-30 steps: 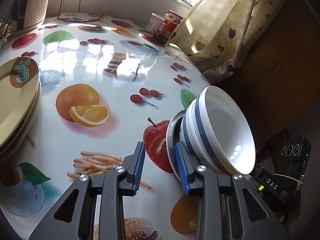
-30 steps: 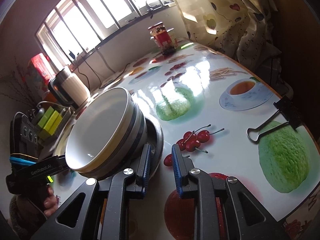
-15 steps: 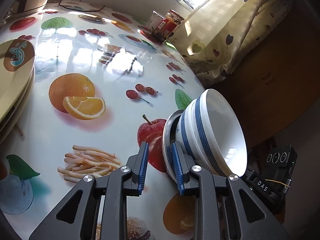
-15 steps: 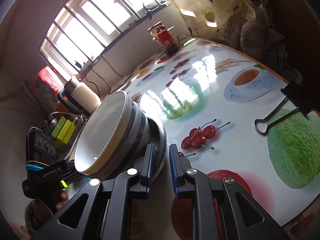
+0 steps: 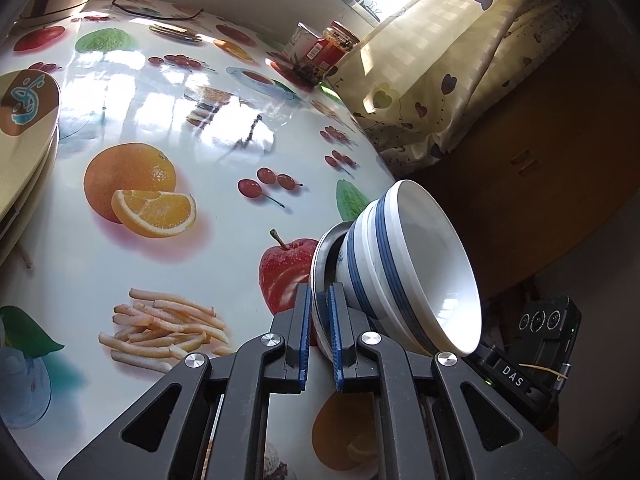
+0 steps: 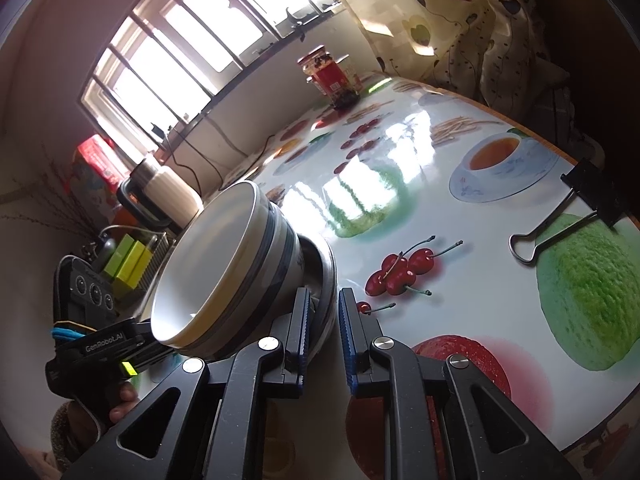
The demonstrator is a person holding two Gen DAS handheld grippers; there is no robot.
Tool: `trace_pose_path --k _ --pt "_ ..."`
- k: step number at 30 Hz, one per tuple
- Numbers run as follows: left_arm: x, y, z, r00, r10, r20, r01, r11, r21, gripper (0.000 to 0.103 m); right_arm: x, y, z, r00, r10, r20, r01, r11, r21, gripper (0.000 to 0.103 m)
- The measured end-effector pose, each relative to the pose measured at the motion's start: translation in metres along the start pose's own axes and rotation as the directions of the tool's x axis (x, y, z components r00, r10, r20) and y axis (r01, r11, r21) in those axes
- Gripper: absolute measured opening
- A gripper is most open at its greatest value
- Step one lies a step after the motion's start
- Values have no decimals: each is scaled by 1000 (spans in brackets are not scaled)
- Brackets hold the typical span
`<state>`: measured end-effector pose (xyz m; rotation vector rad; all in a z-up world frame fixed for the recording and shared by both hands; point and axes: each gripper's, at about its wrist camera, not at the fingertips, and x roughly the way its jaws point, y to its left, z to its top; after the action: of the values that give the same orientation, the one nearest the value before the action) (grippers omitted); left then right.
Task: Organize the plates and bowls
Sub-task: 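Lift the blue-striped bowl stack and carry it toward the cream plates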
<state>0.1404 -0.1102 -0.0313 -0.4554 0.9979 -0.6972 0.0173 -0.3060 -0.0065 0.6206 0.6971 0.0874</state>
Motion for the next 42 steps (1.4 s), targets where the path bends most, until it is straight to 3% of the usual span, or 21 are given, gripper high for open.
trace_pose_path --k 23,42 --pt "-3 -6 -1 999 32 9 -33 999 37 7 -2 -1 -1 1000 15 7 -15 1000 -10 14" --pt "-24 -3 1 996 75 41 -76 997 10 7 5 20 6 999 33 -16 -33 999 -28 14"
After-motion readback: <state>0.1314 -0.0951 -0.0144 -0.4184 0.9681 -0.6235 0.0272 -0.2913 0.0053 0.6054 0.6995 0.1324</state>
